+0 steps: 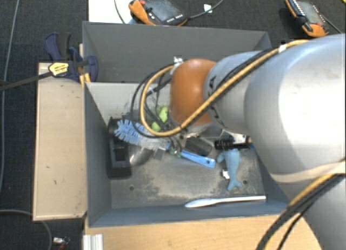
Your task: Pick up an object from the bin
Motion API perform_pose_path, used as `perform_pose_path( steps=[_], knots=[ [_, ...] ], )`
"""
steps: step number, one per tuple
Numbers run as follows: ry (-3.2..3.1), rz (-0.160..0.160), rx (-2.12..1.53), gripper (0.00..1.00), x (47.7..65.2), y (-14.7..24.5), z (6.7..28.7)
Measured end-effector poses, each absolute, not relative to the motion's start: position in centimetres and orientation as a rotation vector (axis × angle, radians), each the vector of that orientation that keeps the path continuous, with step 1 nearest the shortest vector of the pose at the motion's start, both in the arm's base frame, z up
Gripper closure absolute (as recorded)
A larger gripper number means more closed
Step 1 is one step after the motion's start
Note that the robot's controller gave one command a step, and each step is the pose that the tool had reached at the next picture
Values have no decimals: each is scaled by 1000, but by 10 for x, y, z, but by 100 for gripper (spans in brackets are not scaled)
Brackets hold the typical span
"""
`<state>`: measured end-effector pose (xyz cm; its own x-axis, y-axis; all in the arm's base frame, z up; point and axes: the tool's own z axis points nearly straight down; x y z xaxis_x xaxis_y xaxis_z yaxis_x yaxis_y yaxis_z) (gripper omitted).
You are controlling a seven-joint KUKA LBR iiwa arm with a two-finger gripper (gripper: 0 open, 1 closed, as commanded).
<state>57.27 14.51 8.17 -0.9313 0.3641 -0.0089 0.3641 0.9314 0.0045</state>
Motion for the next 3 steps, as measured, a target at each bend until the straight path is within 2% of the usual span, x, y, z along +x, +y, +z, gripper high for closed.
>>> perform_pose_path(
  steps=[2, 3],
  knots=[
    [3078, 5, 575, 100, 573, 145, 117],
    [3087, -1, 573, 100, 571, 144, 149]
  ],
)
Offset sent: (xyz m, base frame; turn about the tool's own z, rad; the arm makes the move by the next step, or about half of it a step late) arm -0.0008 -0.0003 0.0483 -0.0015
